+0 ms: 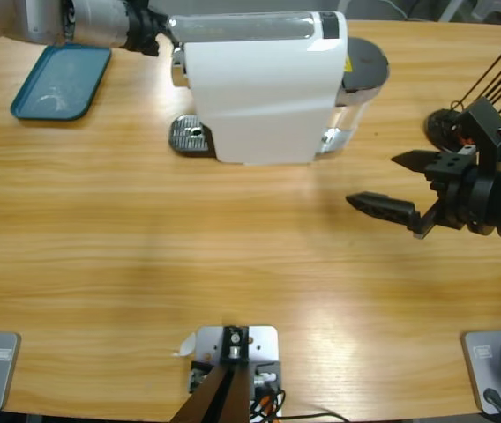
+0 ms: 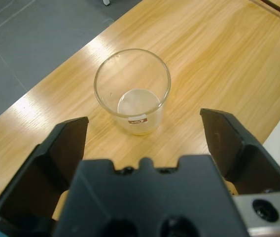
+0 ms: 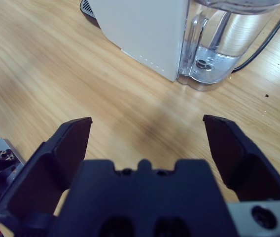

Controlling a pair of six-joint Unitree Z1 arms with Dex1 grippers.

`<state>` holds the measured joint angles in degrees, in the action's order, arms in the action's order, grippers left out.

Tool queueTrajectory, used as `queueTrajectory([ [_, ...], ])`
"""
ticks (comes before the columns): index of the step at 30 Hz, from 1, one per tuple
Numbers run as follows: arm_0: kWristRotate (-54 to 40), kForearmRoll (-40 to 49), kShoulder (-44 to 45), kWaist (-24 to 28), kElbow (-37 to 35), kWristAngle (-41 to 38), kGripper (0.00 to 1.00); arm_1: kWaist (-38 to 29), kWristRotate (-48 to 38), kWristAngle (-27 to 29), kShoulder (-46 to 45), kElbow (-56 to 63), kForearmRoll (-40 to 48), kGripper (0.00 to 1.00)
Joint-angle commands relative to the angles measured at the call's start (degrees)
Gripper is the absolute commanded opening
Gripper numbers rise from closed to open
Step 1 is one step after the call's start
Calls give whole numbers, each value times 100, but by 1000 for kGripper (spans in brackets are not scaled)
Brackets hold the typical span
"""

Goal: Pour coffee

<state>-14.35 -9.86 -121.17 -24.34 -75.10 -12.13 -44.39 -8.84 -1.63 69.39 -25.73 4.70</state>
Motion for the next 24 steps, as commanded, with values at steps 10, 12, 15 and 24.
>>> queueTrajectory([
  [10,136,1740,-953,103,-1580,58,991,159,58,-83,242,42,70,1000],
  [12,134,1824,-1009,135,-1717,60,991,167,58,-83,265,40,75,1000],
  [15,131,1996,-1088,142,-1921,61,991,176,58,-83,277,33,75,1000],
  [24,55,2445,-1262,131,-2364,44,991,282,76,-154,356,42,146,1000],
])
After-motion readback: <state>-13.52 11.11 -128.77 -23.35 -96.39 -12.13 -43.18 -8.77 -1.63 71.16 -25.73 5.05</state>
